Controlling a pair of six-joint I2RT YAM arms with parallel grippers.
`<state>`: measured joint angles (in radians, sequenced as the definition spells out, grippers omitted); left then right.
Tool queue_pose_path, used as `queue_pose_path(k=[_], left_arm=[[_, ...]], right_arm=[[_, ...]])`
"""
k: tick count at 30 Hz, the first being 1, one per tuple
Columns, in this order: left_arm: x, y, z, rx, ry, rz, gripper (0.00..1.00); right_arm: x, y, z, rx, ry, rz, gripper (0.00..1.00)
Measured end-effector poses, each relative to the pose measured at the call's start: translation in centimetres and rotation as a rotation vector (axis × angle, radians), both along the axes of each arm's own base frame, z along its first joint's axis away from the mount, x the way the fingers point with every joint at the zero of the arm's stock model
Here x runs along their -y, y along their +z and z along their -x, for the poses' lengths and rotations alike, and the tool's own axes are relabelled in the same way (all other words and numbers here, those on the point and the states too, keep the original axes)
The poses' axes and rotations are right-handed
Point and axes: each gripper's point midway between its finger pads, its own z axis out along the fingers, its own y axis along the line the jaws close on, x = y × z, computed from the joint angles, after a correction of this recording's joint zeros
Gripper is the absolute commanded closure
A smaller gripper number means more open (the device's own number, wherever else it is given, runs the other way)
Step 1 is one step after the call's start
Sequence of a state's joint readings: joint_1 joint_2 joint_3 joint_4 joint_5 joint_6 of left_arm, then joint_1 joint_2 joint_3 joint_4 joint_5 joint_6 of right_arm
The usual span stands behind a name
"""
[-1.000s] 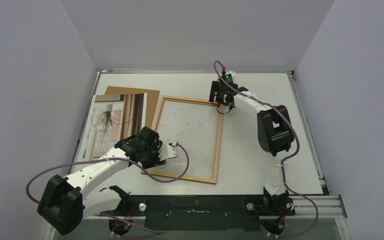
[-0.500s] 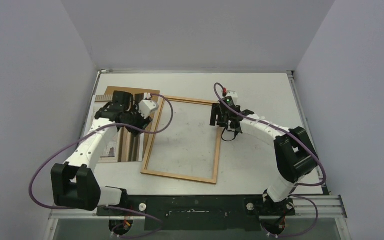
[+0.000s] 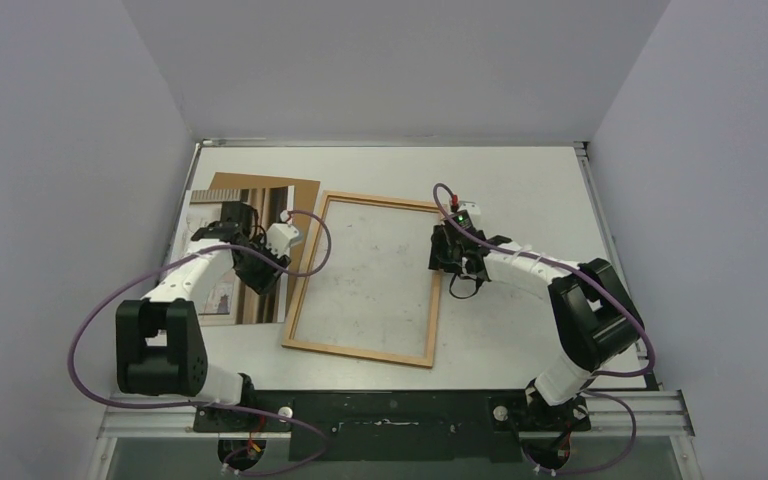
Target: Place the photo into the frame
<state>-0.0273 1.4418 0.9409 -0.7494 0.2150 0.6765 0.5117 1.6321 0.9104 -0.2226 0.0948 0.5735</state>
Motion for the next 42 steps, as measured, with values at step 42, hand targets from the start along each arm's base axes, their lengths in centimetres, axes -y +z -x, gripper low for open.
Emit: queue_pose_path(k=[42], left_arm=[[7.3, -3.8, -1.0, -0.022, -0.101, 0.098, 0.66]], right_arm=[[3.0, 0.0, -2.1, -0.010, -0.082, -0.107, 0.56]])
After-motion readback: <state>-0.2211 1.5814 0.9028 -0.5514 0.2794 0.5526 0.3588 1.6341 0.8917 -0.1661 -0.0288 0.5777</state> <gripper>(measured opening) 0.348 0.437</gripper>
